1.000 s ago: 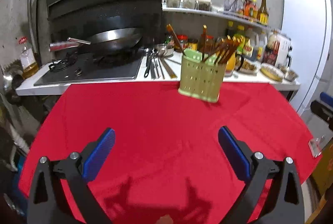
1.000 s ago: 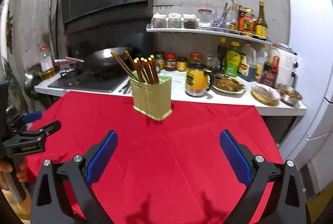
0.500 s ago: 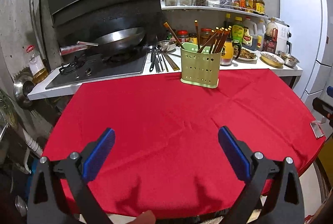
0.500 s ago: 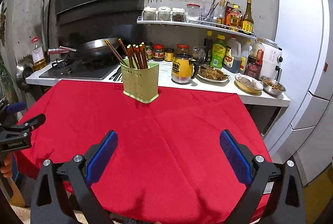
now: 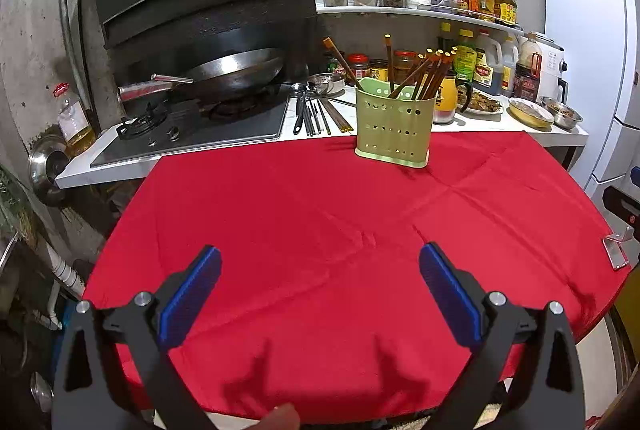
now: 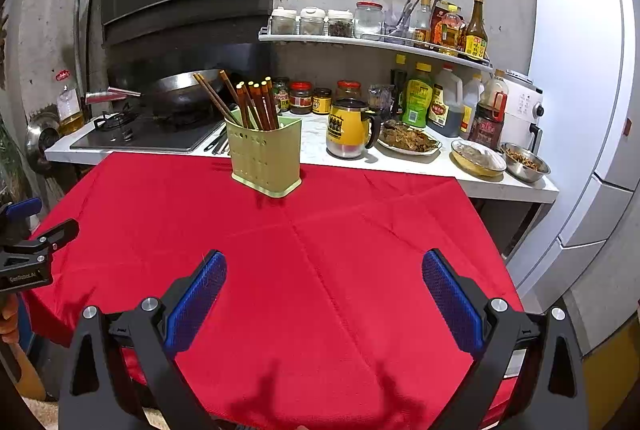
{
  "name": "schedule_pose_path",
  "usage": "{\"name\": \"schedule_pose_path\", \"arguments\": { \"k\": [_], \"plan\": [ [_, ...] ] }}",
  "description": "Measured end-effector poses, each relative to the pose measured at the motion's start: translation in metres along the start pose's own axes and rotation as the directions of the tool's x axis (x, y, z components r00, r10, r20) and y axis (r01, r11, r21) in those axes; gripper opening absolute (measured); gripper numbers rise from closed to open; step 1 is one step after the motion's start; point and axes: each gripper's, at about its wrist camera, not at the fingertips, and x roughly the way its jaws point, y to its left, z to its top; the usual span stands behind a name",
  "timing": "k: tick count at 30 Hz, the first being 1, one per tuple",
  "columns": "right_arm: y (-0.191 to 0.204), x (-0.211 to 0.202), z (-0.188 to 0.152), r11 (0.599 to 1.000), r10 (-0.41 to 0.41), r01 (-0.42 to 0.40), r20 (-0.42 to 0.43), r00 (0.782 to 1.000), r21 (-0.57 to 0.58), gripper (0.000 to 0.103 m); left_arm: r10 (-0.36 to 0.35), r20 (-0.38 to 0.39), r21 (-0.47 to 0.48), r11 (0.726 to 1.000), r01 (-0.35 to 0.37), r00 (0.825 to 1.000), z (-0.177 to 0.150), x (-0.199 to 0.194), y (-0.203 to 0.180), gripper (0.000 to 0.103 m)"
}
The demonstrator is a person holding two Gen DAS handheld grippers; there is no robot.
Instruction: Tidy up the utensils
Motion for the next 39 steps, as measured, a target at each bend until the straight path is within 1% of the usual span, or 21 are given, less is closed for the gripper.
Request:
{"name": "schedule_pose_path", "arguments": {
  "k": [39],
  "plan": [
    [0.0, 0.0047, 0.0021, 1.0, -0.002, 0.002, -0.004, 1.0, 0.002, 0.097, 0.001, -0.005, -0.004, 1.0, -0.001, 1.0, 0.0031, 0.0055, 0.007, 0.097]
  ]
}}
